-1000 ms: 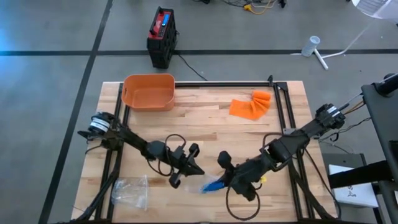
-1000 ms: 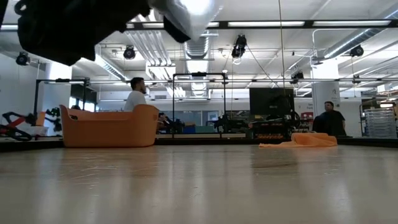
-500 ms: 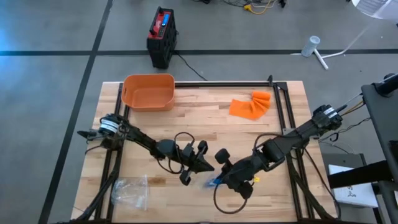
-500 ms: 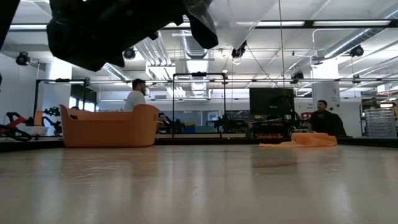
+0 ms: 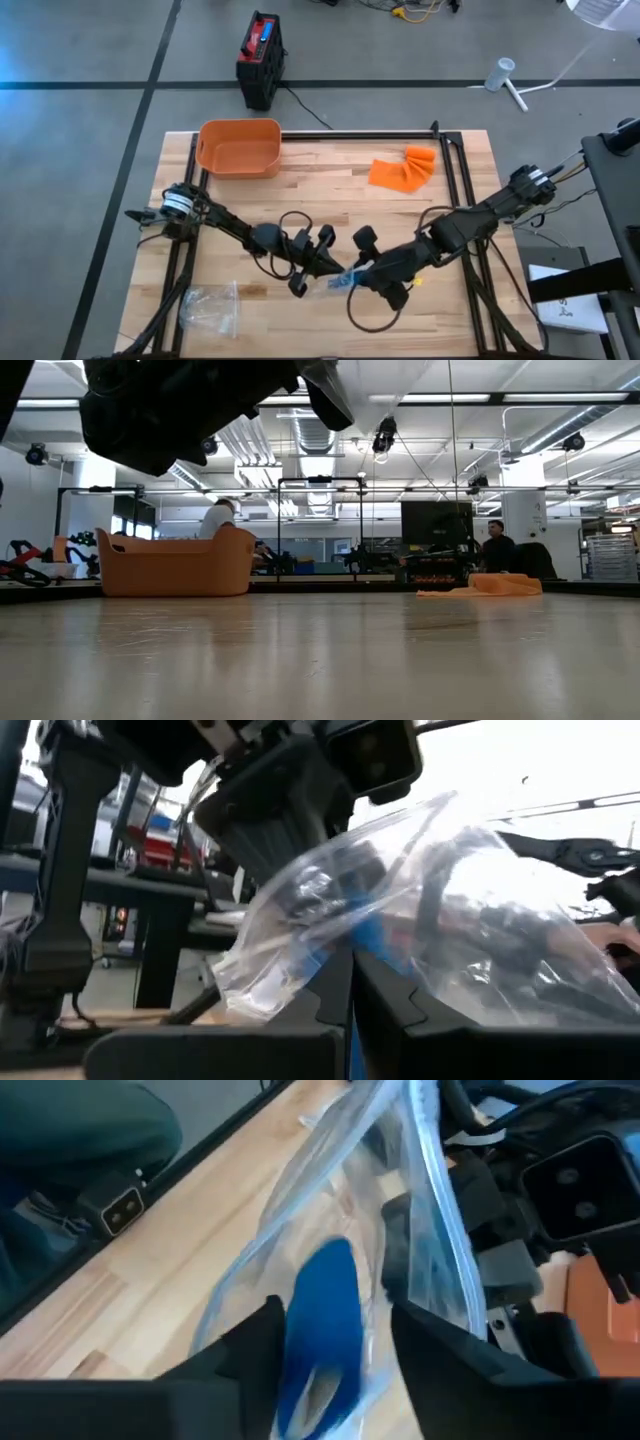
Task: Roll bandage
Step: Put the rolled blue bandage into the transparent zip bag, then put the transparent zip bag containing the rolled blue bandage into the orange bin
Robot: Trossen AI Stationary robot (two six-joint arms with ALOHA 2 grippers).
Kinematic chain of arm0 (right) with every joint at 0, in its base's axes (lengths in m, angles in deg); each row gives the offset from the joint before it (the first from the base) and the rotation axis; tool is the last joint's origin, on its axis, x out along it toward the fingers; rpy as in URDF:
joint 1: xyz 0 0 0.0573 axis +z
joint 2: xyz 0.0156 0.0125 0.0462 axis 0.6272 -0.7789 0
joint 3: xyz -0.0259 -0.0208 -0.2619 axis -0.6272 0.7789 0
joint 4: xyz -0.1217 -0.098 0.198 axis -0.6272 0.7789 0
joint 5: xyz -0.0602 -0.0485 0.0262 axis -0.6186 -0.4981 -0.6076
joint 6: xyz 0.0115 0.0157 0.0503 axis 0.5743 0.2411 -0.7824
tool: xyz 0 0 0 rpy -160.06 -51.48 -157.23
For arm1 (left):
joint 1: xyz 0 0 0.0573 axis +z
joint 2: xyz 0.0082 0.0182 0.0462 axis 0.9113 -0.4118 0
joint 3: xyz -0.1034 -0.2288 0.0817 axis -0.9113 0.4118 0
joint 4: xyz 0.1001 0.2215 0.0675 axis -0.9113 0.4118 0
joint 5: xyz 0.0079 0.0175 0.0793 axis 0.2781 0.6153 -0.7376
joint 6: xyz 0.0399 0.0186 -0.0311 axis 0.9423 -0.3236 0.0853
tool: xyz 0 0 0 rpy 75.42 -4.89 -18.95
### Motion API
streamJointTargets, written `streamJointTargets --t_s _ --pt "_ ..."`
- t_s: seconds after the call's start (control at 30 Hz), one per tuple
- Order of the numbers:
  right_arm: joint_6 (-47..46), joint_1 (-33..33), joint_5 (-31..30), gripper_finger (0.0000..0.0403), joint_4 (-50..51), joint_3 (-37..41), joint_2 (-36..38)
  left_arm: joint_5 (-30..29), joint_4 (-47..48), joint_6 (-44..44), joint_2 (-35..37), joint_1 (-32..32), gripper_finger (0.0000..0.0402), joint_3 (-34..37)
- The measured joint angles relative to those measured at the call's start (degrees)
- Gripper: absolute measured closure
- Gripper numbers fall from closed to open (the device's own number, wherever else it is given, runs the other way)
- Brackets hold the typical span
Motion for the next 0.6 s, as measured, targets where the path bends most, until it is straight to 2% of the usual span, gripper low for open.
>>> streamJointTargets --t_s 0.2,0.33,0.47,0.6 --pt "-0.4 0.1 0.1 0.0174 -0.2 -0.1 4.1 0.2 -2.6 0.8 0.0 0.0 0.0402 0.6" --pt "-1.3 0.1 0.0 0.0152 -0.4 -0.1 5.8 0.2 -2.5 1.1 0.1 0.0 0.0401 0.6" --pt "-3.2 0.1 0.0 0.0150 -1.3 -0.1 6.0 0.2 -2.5 1.3 0.3 0.0 0.0401 0.6" --pt "-3.5 0.0 -1.4 0.0169 -1.3 -0.1 4.5 0.2 -2.5 1.3 0.3 0.0 0.0401 0.6"
